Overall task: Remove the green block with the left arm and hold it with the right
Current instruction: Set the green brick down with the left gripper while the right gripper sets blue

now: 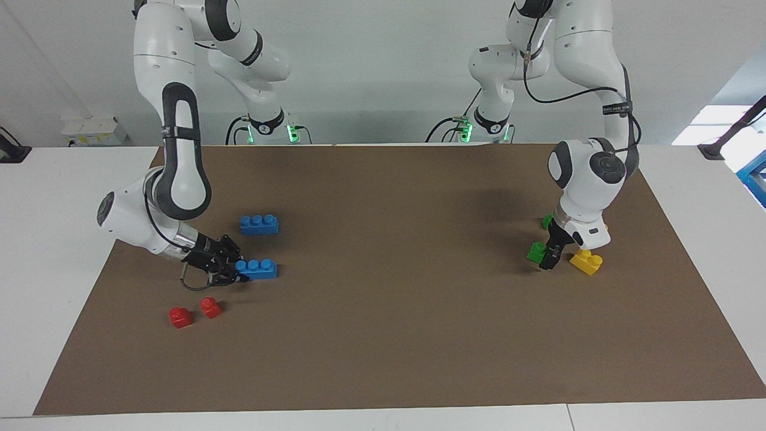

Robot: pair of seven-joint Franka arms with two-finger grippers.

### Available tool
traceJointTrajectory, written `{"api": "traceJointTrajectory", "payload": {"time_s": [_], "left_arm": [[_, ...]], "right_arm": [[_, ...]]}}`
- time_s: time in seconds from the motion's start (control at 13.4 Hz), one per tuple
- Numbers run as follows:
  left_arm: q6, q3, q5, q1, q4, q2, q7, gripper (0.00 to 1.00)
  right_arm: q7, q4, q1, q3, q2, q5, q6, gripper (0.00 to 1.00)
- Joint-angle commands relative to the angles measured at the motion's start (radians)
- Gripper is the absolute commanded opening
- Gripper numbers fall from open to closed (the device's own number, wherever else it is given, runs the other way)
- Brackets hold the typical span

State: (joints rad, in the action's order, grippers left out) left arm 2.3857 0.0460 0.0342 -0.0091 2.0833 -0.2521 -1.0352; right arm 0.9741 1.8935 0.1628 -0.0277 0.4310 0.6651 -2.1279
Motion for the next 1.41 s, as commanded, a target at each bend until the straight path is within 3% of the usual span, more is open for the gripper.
{"api": "traceJointTrajectory", "payload": {"time_s": [0.0,0.37,0.89,1.34], "left_arm": [[-0.042,0.005,-0.017,0.005,-0.014,0.016,0.026,1.00],[-0.205,0.006,-0.016,0.000,-0.124,0.077,0.076,1.00],[-0.465,0.005,-0.016,0.014,-0.368,0.120,0.470,1.00],[-0.594,-0.002,-0.011,0.015,-0.374,0.249,0.844,1.00]], "right_arm": [[0.069,-0.022,0.003,-0.006,-0.047,-0.021,0.060,0.88],[0.225,-0.111,0.007,-0.005,-0.152,-0.122,0.238,0.89],[0.216,-0.139,0.003,-0.020,-0.343,-0.258,0.328,0.98],[0.063,-0.142,-0.092,-0.038,-0.524,-0.393,0.450,0.99]]}}
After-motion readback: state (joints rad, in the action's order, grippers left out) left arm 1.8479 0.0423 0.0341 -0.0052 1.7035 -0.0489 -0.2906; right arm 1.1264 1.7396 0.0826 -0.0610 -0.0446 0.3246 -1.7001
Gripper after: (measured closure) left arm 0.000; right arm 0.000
